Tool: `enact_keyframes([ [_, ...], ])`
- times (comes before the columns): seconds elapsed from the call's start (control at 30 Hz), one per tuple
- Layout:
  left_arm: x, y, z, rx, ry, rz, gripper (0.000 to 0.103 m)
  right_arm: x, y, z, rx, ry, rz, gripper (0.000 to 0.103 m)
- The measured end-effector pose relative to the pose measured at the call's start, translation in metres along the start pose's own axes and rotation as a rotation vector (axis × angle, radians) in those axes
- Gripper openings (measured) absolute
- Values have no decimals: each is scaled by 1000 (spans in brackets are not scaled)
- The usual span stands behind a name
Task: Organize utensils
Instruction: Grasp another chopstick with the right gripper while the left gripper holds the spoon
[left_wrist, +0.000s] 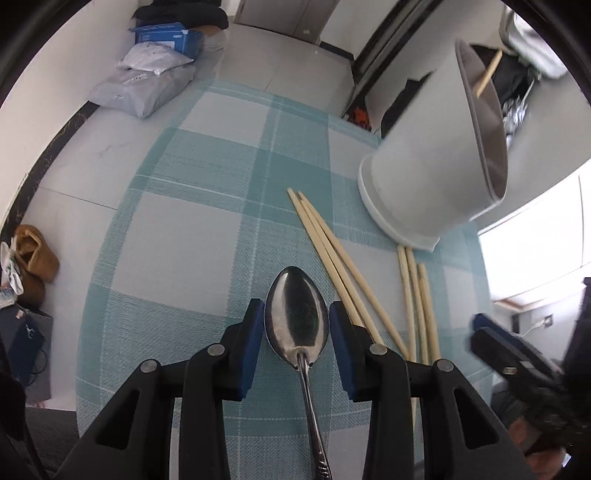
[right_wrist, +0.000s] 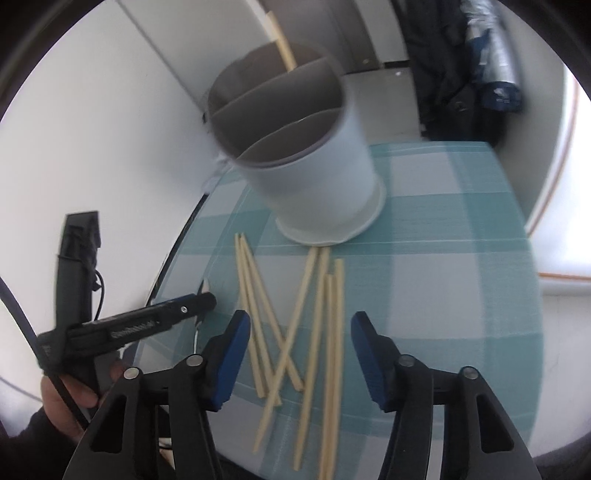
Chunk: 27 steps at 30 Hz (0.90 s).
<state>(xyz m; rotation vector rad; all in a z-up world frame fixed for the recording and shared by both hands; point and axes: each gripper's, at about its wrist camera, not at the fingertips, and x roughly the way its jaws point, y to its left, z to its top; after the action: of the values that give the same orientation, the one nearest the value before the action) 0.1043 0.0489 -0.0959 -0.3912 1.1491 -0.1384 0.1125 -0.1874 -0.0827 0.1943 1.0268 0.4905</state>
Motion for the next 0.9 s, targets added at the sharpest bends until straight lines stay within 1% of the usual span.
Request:
enact_keyframes([
  [0.13, -10, 6, 3, -14, -25, -34, 31, 28, 18, 6, -61, 65, -23, 38],
  [0.2, -10, 9, 9, -16, -35, -41, 31, 41, 24, 7, -82, 92, -56, 35],
  [0.27, -13, 11, 10, -18, -45, -46, 31, 51, 27, 7, -100, 88, -104, 34],
  [0.33, -14, 12, 11, -18, -53, -52, 31, 56, 28, 7, -118, 82, -139, 27],
  [0.47, -17, 9, 11, 3, -74, -56, 31, 70, 32, 8, -152, 121, -198, 18],
  [0.53, -22, 8, 10, 9, -87, -59, 31, 72, 38, 7, -198, 117, -247, 8],
  [0.67, -29, 11, 10, -3, -105, -78, 31, 70, 42, 3, -227, 140, -258, 6],
  [0.9, -36, 15, 10, -25, -118, -108, 31, 52, 46, -15, -254, 215, -211, 6],
])
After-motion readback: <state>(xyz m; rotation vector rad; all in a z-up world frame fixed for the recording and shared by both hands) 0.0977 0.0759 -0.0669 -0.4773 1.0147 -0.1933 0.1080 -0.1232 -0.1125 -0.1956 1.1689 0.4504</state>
